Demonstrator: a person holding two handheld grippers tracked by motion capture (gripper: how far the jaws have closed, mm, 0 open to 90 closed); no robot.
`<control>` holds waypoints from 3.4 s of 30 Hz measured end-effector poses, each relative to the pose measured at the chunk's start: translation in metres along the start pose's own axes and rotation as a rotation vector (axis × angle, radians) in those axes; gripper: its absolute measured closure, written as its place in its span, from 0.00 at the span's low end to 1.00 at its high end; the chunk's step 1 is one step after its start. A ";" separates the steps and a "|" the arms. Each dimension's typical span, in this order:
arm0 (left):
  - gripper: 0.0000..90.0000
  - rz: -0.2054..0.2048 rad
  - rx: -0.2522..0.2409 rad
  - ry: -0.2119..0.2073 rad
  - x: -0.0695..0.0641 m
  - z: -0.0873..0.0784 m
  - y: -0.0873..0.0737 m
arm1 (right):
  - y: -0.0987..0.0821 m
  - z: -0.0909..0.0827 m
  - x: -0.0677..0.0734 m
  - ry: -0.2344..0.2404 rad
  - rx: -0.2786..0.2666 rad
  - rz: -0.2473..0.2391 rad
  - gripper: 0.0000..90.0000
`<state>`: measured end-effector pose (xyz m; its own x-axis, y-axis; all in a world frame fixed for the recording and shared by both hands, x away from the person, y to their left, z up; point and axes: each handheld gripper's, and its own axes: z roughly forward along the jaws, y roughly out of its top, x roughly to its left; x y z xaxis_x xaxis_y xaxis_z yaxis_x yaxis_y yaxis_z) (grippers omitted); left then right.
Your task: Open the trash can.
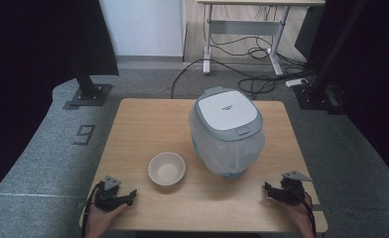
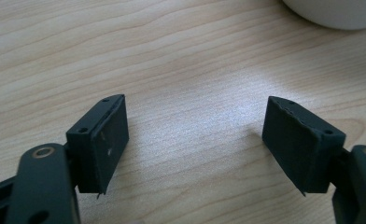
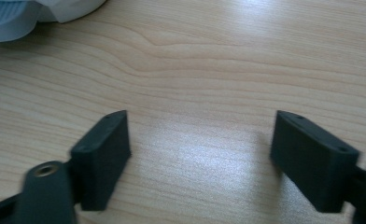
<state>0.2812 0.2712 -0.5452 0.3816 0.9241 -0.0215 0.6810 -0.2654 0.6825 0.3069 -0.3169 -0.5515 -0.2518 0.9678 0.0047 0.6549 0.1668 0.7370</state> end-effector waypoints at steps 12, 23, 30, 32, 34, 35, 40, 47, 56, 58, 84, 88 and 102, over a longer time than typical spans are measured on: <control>0.24 -0.001 -0.006 -0.001 -0.001 -0.001 -0.002 | 0.007 -0.012 0.007 0.067 -0.064 -0.003 0.52; 0.19 0.009 -0.011 -0.004 -0.004 0.004 0.001 | 0.020 -0.021 0.017 0.161 -0.151 -0.082 0.99; 0.19 0.012 -0.013 -0.006 -0.004 0.004 0.001 | 0.028 -0.017 0.024 0.225 -0.164 -0.102 1.00; 0.19 0.015 -0.013 -0.008 -0.004 0.005 0.001 | 0.031 -0.015 0.028 0.220 -0.170 -0.115 1.00; 0.19 0.016 -0.013 -0.010 -0.003 0.005 0.002 | 0.035 -0.012 0.032 0.237 -0.175 -0.129 1.00; 0.19 0.016 -0.014 -0.011 -0.003 0.005 0.002 | 0.036 -0.010 0.035 0.248 -0.175 -0.135 1.00; 0.19 0.019 -0.013 -0.012 -0.003 0.005 0.002 | 0.039 -0.005 0.045 0.283 -0.199 -0.140 1.00; 0.19 0.019 -0.013 -0.012 -0.003 0.005 0.002 | 0.045 0.005 0.058 0.343 -0.203 -0.144 1.00; 0.19 0.019 -0.013 -0.011 -0.003 0.005 0.002 | 0.055 0.028 0.075 0.374 -0.163 -0.120 1.00; 0.19 0.019 -0.012 -0.011 -0.003 0.005 0.002 | 0.056 0.030 0.080 0.370 -0.158 -0.135 1.00; 0.19 0.014 -0.013 -0.007 -0.005 0.004 0.001 | 0.052 0.037 0.089 0.327 -0.115 -0.150 1.00; 0.19 0.013 -0.013 -0.006 -0.005 0.004 0.000 | 0.051 0.038 0.089 0.325 -0.100 -0.153 1.00; 0.19 0.015 -0.012 -0.008 -0.005 0.004 0.000 | 0.048 0.041 0.087 0.337 -0.064 -0.159 1.00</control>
<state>0.2822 0.2653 -0.5476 0.3968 0.9177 -0.0169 0.6673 -0.2758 0.6919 0.3458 -0.2165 -0.5433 -0.5735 0.8129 0.1012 0.5459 0.2872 0.7871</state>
